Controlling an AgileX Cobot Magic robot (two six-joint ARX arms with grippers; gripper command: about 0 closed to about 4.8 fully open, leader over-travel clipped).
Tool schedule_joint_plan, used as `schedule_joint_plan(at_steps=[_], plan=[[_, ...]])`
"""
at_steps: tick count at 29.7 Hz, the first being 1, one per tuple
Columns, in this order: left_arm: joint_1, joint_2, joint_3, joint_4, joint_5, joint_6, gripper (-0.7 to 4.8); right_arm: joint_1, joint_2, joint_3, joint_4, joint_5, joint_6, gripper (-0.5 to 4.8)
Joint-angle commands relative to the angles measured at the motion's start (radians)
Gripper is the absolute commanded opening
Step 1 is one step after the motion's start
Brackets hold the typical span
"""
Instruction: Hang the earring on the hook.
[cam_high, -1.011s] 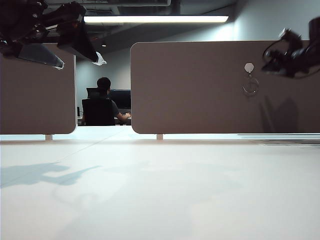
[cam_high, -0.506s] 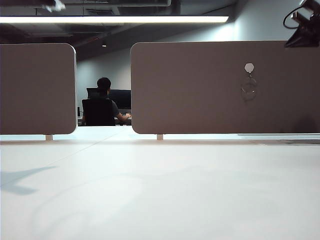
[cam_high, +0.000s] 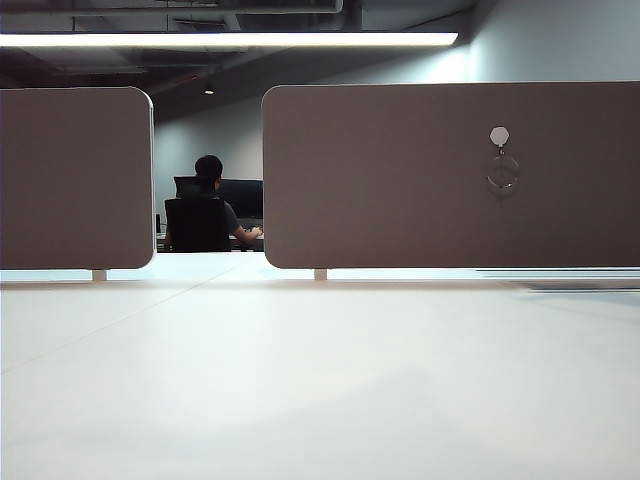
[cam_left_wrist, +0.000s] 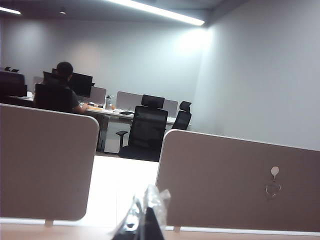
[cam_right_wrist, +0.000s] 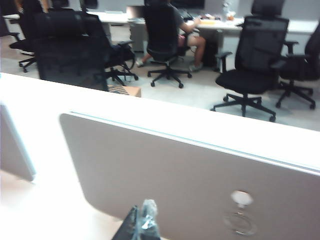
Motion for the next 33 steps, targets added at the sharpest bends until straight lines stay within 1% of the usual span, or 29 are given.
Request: schedule_joint_plan(at_steps=[1, 3, 6, 9, 11, 14, 17, 21, 24, 27, 30, 33], plan=[[0.000, -0.098, 0.003, -0.135, -0.005, -0.014, -0.06, 0.086, -0.077, 0.001, -0.087, 0.057, -0.065, -0.05], [0.000, -0.143, 0.002, -0.159, -0.005, -0.014, -0.06, 0.129, -0.118, -0.003, -0.133, 0.077, -0.091, -0.05], [0.000, -0.143, 0.013, -0.199, -0.003, -0.015, -0.06, 0.172, -0.176, -0.043, -0.158, 0.095, -0.112, -0.06], [0.001, -0.143, 0.013, -0.253, 0.003, -0.015, -0.06, 0.218, -0.268, -0.151, -0.143, 0.132, -0.115, -0.05], [0.001, -0.143, 0.012, -0.291, 0.000, -0.014, -0.06, 0.240, -0.348, -0.262, -0.131, 0.164, -0.117, -0.05], [0.000, -0.143, -0.002, -0.323, -0.013, -0.014, -0.06, 0.240, -0.499, -0.484, -0.069, 0.167, -0.110, -0.05], [0.000, -0.143, -0.041, -0.320, -0.010, -0.015, -0.06, 0.247, -0.678, -0.759, 0.063, 0.161, -0.036, -0.06], [0.000, -0.143, -0.117, -0.304, 0.067, -0.057, -0.06, 0.291, -0.918, -1.114, 0.220, 0.164, 0.037, -0.05], [0.000, -0.143, -0.188, -0.295, 0.087, -0.060, -0.06, 0.306, -1.088, -1.358, 0.288, 0.173, 0.087, -0.05], [0.000, -0.143, -0.257, -0.251, 0.108, -0.060, -0.06, 0.323, -1.219, -1.560, 0.327, 0.177, 0.137, -0.06], [0.000, -0.143, -0.324, -0.198, 0.116, -0.062, -0.06, 0.326, -1.349, -1.744, 0.345, 0.203, 0.157, -0.05], [0.000, -0.143, -0.374, -0.178, 0.115, -0.098, -0.06, 0.327, -1.445, -1.907, 0.413, 0.195, 0.237, -0.05]])
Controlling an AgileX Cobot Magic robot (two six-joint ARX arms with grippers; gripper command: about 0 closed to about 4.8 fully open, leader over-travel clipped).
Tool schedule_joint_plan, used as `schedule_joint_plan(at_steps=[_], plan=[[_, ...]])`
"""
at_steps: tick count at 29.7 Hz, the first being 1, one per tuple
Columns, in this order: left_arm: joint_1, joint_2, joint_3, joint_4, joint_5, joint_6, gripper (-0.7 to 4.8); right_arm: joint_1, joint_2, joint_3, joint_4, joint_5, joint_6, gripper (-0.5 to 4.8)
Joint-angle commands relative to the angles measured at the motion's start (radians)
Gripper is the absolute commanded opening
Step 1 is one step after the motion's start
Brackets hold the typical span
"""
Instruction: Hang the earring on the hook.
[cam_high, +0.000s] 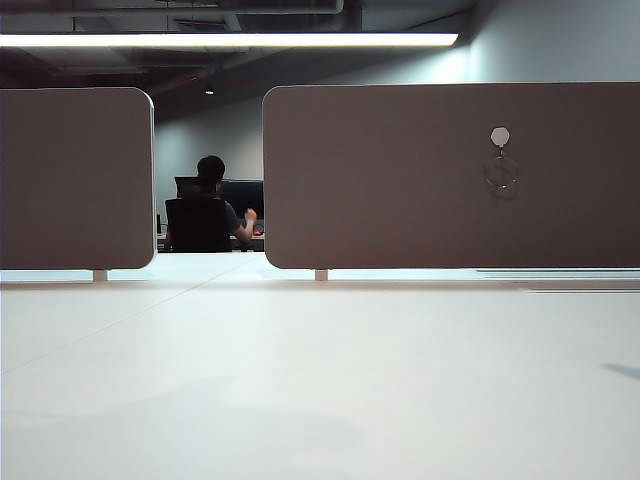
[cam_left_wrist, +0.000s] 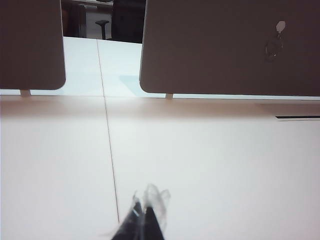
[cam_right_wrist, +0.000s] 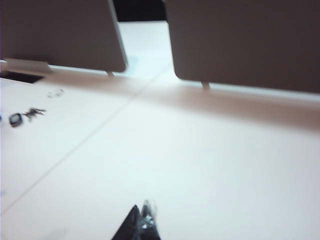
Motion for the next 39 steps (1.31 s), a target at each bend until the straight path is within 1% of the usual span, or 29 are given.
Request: schedule_joint_plan(at_steps=[1, 6, 9, 17, 22, 27, 29, 32, 34, 36, 38, 39], plan=[[0.001, 0.001, -0.042, 0.038, 0.007, -0.046, -0.06, 0.002, -0.072, -0.135, 0.109, -0.023, 0.100, -0.05], [0.001, 0.001, -0.081, 0.039, 0.006, -0.052, -0.06, 0.002, -0.156, -0.307, 0.140, -0.133, 0.107, -0.05], [0.001, 0.001, -0.109, 0.039, 0.008, -0.051, -0.06, 0.002, -0.185, -0.375, 0.153, -0.128, 0.077, -0.06], [0.001, 0.001, -0.208, 0.040, 0.023, -0.060, -0.06, 0.002, -0.243, -0.483, 0.180, -0.049, 0.074, -0.05], [0.001, 0.001, -0.272, 0.066, 0.018, -0.064, -0.06, 0.002, -0.256, -0.547, 0.188, -0.055, 0.075, -0.06], [0.001, 0.001, -0.274, 0.100, -0.031, -0.063, -0.06, 0.001, -0.282, -0.598, 0.231, -0.033, 0.074, -0.06], [0.001, 0.001, -0.273, 0.081, -0.038, -0.063, -0.06, 0.001, -0.293, -0.603, 0.232, 0.011, 0.074, -0.06], [0.001, 0.001, -0.273, 0.079, -0.039, -0.061, -0.05, 0.001, -0.306, -0.610, 0.238, 0.139, 0.055, -0.06], [0.001, 0.001, -0.273, 0.078, -0.039, -0.059, -0.05, 0.001, -0.307, -0.625, 0.270, 0.184, 0.056, -0.06], [0.001, 0.001, -0.273, 0.078, -0.039, -0.059, -0.05, 0.001, -0.306, -0.625, 0.268, 0.173, 0.055, -0.05], [0.001, 0.001, -0.273, 0.078, -0.040, -0.059, -0.05, 0.000, -0.307, -0.625, 0.270, 0.126, 0.043, -0.05], [0.001, 0.001, -0.273, 0.078, -0.041, -0.059, -0.05, 0.001, -0.307, -0.625, 0.277, 0.120, 0.035, -0.05]])
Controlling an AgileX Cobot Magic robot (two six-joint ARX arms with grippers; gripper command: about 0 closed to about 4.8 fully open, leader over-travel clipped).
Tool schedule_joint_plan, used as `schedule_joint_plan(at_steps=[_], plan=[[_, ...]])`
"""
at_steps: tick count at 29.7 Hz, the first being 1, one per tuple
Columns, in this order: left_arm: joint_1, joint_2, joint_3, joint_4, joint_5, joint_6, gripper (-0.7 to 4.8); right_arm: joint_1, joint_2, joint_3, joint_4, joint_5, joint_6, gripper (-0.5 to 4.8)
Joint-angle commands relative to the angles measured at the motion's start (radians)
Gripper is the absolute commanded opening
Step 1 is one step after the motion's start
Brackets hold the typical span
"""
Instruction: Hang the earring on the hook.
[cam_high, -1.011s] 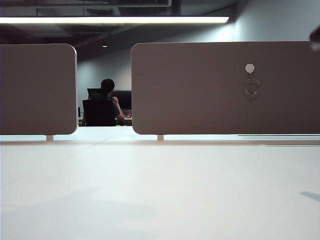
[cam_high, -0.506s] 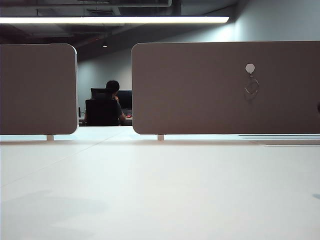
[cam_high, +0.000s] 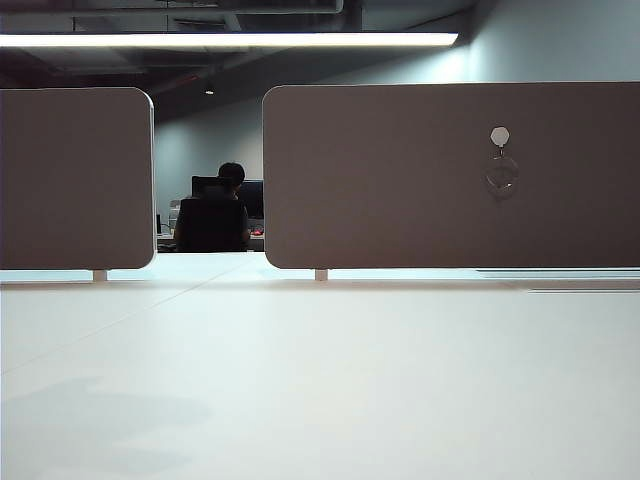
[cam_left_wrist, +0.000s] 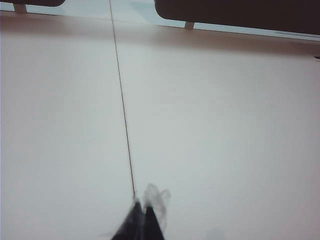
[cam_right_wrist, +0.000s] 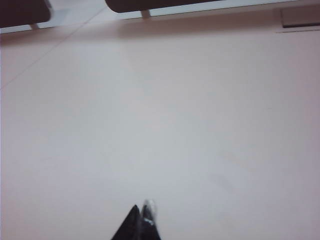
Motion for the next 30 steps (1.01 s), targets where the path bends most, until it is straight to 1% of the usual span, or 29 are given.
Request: schedule_joint_plan(at_steps=[1, 4, 6, 8, 10, 12, 14, 17, 20, 21, 23, 30], plan=[[0.000, 0.001, -0.002, -0.007, -0.010, 0.002, -0.05, 0.002, 0.000, -0.005, 0.039, -0.042, -0.026, -0.06], [0.007, 0.001, -0.002, -0.006, -0.010, 0.002, -0.05, 0.001, 0.000, -0.005, 0.101, 0.021, -0.026, -0.05], [0.045, 0.001, -0.002, -0.007, 0.018, 0.002, -0.05, 0.001, 0.000, -0.005, 0.128, 0.042, -0.029, -0.06], [0.109, 0.001, -0.002, -0.006, 0.045, 0.002, -0.05, 0.001, 0.000, -0.005, 0.129, 0.070, -0.030, -0.06], [0.184, 0.001, -0.002, -0.009, 0.061, 0.002, -0.05, 0.001, 0.000, -0.005, 0.130, 0.121, -0.037, -0.05], [0.262, 0.001, -0.002, -0.009, 0.060, 0.002, -0.05, 0.000, -0.001, -0.005, 0.143, 0.183, -0.036, -0.06], [0.328, 0.001, -0.002, -0.009, 0.057, 0.002, -0.05, -0.003, -0.001, -0.005, 0.174, 0.208, -0.035, -0.05], [0.383, 0.001, -0.003, -0.009, 0.057, 0.002, -0.05, -0.009, -0.001, -0.005, 0.188, 0.145, -0.024, -0.05], [0.393, 0.001, -0.003, -0.009, 0.057, 0.002, -0.05, -0.009, -0.001, -0.005, 0.164, 0.085, 0.000, -0.05], [0.393, 0.001, -0.003, -0.009, 0.058, 0.002, -0.05, -0.010, -0.001, -0.005, 0.158, 0.077, -0.004, -0.02], [0.393, 0.001, -0.003, -0.009, 0.058, 0.002, -0.05, -0.010, -0.001, -0.005, 0.141, 0.083, -0.001, 0.27], [0.393, 0.001, -0.003, -0.009, 0.058, 0.002, -0.05, -0.010, -0.001, -0.004, 0.119, 0.084, 0.005, 0.27]])
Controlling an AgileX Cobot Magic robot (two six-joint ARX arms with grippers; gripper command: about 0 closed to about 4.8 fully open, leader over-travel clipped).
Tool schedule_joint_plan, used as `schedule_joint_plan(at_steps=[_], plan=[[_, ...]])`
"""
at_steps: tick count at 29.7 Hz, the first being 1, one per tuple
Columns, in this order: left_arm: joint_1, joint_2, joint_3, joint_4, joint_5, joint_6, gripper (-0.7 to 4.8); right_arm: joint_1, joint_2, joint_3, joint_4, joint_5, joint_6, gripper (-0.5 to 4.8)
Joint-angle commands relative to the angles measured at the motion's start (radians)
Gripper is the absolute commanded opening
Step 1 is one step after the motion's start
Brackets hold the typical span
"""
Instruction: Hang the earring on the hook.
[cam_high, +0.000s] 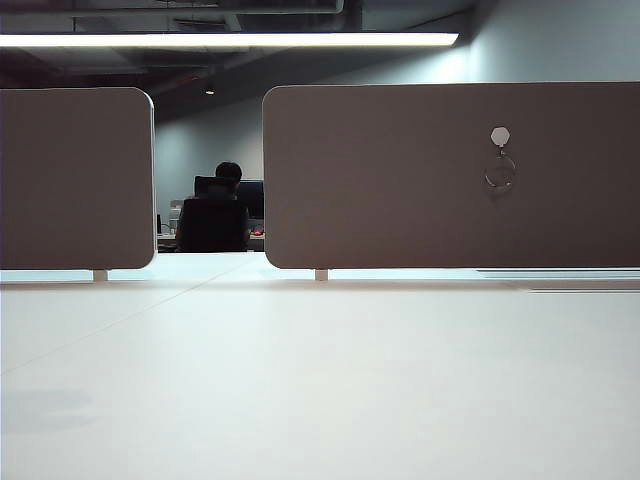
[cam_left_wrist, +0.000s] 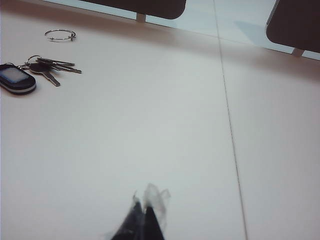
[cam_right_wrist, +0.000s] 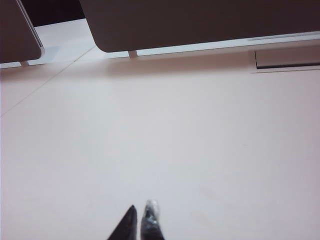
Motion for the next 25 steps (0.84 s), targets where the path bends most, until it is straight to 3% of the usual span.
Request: schedule_joint_plan(at_steps=[1, 8, 12, 18, 25], plan=[[0.000, 0.001, -0.003, -0.006, 0.003, 0.002, -0.05, -0.001, 0.000, -0.004, 0.014, 0.001, 0.002, 0.27], [0.000, 0.001, -0.003, -0.006, 0.003, 0.002, -0.05, -0.014, -0.008, -0.004, 0.008, -0.001, 0.000, 0.27], [0.000, 0.001, -0.003, -0.006, 0.003, 0.002, -0.05, -0.104, -0.073, -0.004, -0.006, -0.066, 0.000, 0.27], [0.000, 0.001, -0.003, -0.006, 0.003, 0.002, -0.05, -0.253, -0.103, -0.003, 0.024, -0.061, 0.000, 0.27], [0.000, 0.001, -0.003, -0.007, 0.003, 0.002, -0.05, -0.315, -0.103, -0.003, 0.023, -0.062, 0.000, 0.27]])
